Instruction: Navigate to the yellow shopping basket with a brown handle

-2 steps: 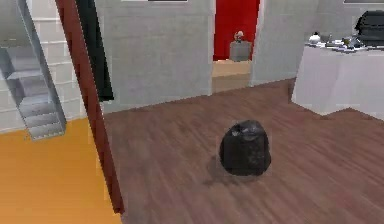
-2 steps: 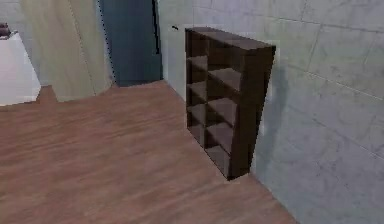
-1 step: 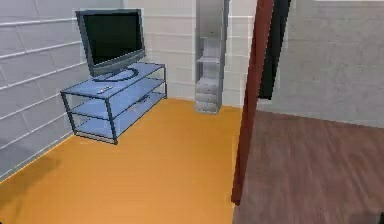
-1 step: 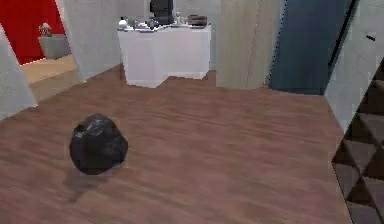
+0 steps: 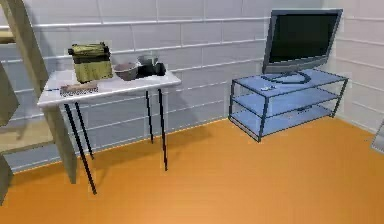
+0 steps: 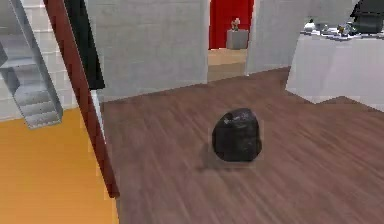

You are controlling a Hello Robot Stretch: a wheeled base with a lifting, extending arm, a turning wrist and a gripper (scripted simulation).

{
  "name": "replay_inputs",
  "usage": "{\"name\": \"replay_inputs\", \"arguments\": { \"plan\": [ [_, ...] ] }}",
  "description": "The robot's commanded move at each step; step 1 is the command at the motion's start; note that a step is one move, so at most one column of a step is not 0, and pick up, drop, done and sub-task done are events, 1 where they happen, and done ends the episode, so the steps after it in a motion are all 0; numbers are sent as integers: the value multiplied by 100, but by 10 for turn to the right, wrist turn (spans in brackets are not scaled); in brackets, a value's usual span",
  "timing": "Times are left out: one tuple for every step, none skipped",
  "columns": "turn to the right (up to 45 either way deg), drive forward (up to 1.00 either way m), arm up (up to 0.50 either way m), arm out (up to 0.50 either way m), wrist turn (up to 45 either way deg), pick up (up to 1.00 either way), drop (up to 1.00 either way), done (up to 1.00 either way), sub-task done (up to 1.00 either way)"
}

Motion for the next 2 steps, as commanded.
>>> {"name": "replay_inputs", "arguments": {
  "plan": [
    [-450, 0, 0, 0, 0, 0, 0, 0, 0],
    [0, 25, 0, 0, 0, 0, 0, 0, 0]
  ]
}}
